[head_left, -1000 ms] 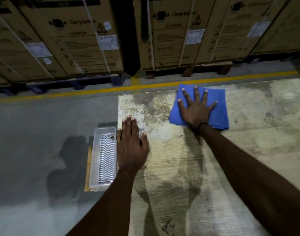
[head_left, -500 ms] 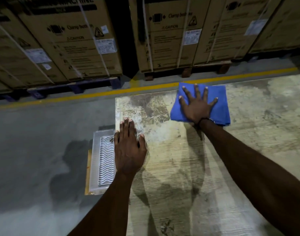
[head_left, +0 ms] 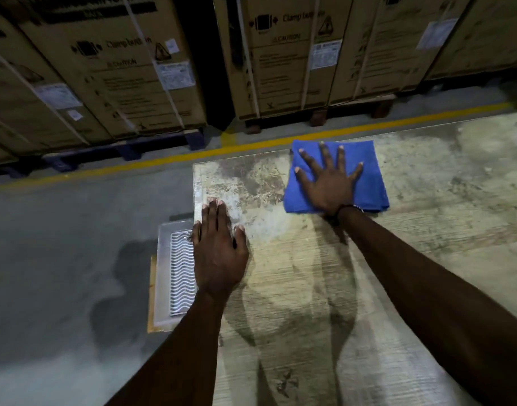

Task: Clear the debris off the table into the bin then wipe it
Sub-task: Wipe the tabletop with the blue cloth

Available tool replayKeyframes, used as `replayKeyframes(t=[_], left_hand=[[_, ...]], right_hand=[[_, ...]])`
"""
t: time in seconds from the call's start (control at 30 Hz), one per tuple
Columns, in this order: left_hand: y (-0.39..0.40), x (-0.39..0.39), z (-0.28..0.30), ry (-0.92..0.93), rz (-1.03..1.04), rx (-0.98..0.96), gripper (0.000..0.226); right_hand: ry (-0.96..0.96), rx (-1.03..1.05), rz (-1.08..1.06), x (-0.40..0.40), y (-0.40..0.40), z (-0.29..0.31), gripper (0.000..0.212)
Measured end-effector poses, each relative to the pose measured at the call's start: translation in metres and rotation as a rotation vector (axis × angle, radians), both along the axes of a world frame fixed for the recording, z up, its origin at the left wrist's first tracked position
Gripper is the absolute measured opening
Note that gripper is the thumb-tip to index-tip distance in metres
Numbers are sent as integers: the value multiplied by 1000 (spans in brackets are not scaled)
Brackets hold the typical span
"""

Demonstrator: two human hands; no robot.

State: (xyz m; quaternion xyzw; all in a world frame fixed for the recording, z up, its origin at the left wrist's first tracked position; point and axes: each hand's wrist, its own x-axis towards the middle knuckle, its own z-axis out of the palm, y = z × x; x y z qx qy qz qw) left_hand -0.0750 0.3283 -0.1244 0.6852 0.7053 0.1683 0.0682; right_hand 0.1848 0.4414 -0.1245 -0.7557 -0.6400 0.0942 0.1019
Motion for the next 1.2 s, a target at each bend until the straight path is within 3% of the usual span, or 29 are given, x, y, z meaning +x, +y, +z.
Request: replayKeyframes(t=[0.1,0.3,0.43,0.57,0.63,0.77,0.87,0.97,1.1,1.2], left_hand=[[0,0,1,1,-2,-4,68],[-1,-1,2,5,-8,-10,68],[-2,0,3,7,-10,1,68],[-2,3,4,11,-12,2,69],[-2,2,4,4,-10,2,69],[-2,0,3,9,-20,10,68],[-2,1,5,-5,-25,-5,69],[-2,1,6,-1,-25,-8,69],[-2,1,4,8,-22,7,68],[-1,0,3,9,-26,-2,68]], right_hand=[[-26,24,0,-19,-22,-1,64],[-81,73,266,-60,-170,-6,57],[-124,44,101,-5,-112,-2,61],[27,20,-99,28,-49,4,64],[-33,42,-76,-1,-63,0,64],[-108,83,197,-74,-169,0,59],[-85,93,220,-66,-218,-2,57],[-151,72,104,-21,-174,-5,60],[-43,60,-94,13,-106,-5,61],[-79,81,-61,-20,-133,-4,61]])
